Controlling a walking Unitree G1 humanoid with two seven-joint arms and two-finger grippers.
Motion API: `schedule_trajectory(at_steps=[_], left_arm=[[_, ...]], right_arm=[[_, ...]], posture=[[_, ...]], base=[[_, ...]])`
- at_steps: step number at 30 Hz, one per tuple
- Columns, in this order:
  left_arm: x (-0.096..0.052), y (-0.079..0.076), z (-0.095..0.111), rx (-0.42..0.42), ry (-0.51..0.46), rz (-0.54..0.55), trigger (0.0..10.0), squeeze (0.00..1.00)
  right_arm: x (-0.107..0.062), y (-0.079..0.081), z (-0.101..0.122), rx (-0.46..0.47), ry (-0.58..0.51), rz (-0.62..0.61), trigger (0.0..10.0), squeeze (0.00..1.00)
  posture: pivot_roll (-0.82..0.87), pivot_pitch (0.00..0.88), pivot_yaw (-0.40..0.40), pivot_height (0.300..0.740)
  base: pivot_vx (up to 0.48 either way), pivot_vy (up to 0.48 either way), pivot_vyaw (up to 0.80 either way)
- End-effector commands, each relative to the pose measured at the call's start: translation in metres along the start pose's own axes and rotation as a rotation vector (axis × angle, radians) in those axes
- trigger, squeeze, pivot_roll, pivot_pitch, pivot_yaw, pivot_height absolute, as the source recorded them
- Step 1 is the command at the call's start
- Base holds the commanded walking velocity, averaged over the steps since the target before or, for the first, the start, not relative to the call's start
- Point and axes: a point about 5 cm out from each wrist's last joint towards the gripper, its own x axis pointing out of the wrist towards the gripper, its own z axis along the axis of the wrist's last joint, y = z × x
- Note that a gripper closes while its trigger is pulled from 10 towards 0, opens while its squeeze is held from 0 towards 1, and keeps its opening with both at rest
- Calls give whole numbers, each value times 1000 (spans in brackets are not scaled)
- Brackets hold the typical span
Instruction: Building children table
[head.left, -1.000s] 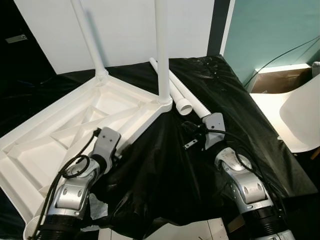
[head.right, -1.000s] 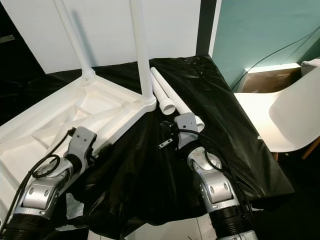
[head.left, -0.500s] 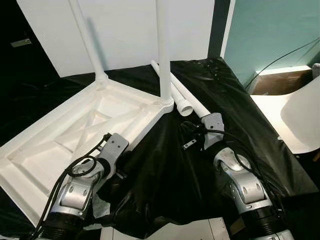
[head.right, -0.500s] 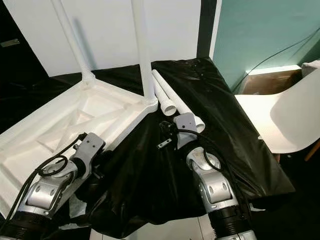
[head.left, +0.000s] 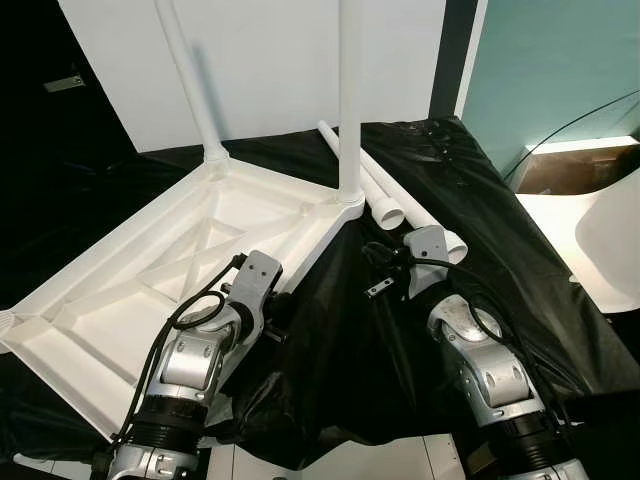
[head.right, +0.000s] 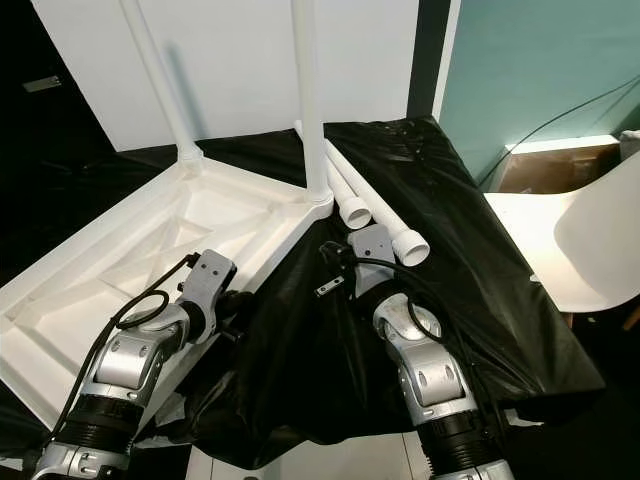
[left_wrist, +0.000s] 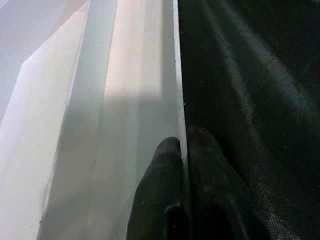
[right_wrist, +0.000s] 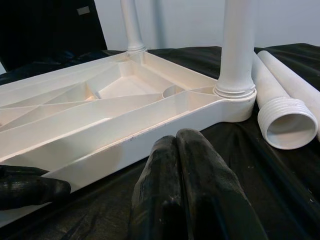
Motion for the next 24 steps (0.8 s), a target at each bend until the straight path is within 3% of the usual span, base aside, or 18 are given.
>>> schedule_trajectory(at_steps=[1,3,4,5,10,11,12,16,19,24], left_arm=[[7,-7,-13,-60,29,103,10000,0],[3,-1,-11,46,-3,117,10000,0],[3,-1,-11,46,-3,117,10000,0],[0,2,-10,63,-19,118,10000,1000],[-4,7,-3,56,-62,119,10000,1000],[-5,7,0,49,-82,122,10000,745],[-6,8,5,45,-109,120,10000,0],[-10,9,12,45,-159,116,10000,0],[-22,19,23,40,-239,126,10000,0],[-33,32,23,61,-262,145,10000,0]], right_arm=[[1,1,0,-1,6,9,10000,0],[1,1,0,-4,8,9,10000,0],[1,1,0,-4,8,9,10000,0],[1,1,-1,-5,9,9,10000,0],[2,1,-1,-8,11,12,10000,0],[2,1,-1,-8,11,13,10000,0],[3,1,-1,-9,12,14,10000,0],[3,1,-1,-10,12,14,10000,0],[2,0,-2,-10,15,10,10000,0],[1,-1,-4,-11,19,6,10000,0]], posture=[[-45,0,59,740],[-44,0,56,740],[-44,0,56,740],[-39,0,55,740],[-34,0,53,740],[-34,0,53,740],[-34,0,53,740],[-36,0,55,740],[-40,0,59,740],[-42,0,61,740]], base=[[0,0,0],[0,0,0],[0,0,0],[0,0,0],[0,0,0],[0,0,0],[0,0,0],[0,0,0],[0,0,0],[0,0,0]])
